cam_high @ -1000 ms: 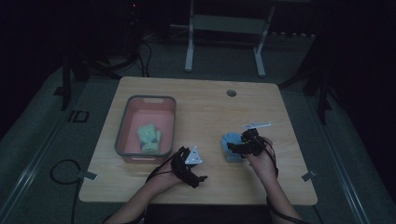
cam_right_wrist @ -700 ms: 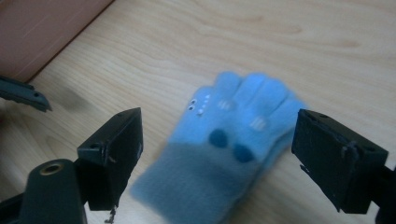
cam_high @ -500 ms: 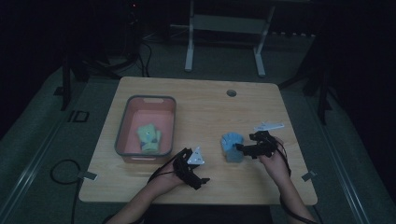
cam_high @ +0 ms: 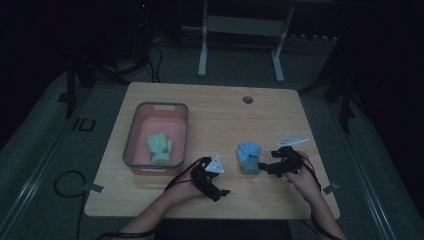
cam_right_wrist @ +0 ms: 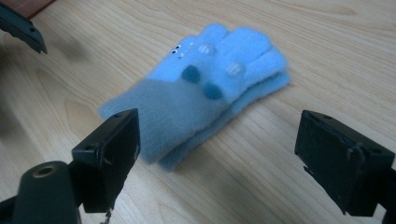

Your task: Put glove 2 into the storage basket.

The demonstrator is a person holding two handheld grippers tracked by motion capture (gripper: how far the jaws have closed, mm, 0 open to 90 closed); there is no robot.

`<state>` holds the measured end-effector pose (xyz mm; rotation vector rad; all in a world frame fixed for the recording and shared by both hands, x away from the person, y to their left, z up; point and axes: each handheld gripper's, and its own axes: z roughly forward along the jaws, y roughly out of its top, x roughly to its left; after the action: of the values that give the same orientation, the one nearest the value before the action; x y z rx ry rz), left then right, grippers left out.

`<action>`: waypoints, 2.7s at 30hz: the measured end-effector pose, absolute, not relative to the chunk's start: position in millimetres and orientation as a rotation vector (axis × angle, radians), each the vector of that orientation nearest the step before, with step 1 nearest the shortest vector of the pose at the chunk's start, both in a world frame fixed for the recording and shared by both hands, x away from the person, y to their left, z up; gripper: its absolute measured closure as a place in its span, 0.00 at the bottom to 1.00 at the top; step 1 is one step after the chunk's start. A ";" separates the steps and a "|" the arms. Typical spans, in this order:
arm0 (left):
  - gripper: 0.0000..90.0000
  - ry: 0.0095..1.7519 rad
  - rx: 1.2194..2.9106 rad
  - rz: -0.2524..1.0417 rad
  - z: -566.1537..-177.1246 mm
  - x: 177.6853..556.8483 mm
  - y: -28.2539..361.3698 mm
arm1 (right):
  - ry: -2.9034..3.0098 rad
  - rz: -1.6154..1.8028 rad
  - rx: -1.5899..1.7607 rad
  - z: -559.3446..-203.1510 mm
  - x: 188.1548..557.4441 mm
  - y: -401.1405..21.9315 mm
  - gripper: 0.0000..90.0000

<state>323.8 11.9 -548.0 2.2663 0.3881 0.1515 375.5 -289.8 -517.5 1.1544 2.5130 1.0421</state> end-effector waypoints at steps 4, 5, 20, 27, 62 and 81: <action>0.08 0.362 2.263 0.185 -542.3 327.1 6.3 | 2.518 1.101 1.158 -517.5 374.7 -287.5 0.15; 0.08 0.362 2.263 0.185 -542.3 327.1 6.3 | 2.524 1.111 1.146 -517.4 374.6 -286.9 0.15; 0.32 0.210 2.230 0.282 -523.6 348.3 -34.0 | 2.547 1.119 1.134 -514.1 408.2 -283.0 0.63; 0.35 0.083 2.284 0.325 -527.3 359.1 -69.7 | 2.504 1.118 1.149 -512.8 423.6 -282.1 0.58; 0.83 0.102 2.390 0.365 -551.0 378.5 -80.5 | 2.580 1.045 1.238 -546.5 435.5 -258.9 0.79; 0.84 0.100 2.417 0.370 -505.0 372.1 -55.7 | 2.588 1.205 1.234 -514.2 434.0 -244.9 0.86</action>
<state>372.1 -55.7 -505.0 2.4168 0.1001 0.3705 434.0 -244.9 -514.2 1.2338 2.5879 1.2047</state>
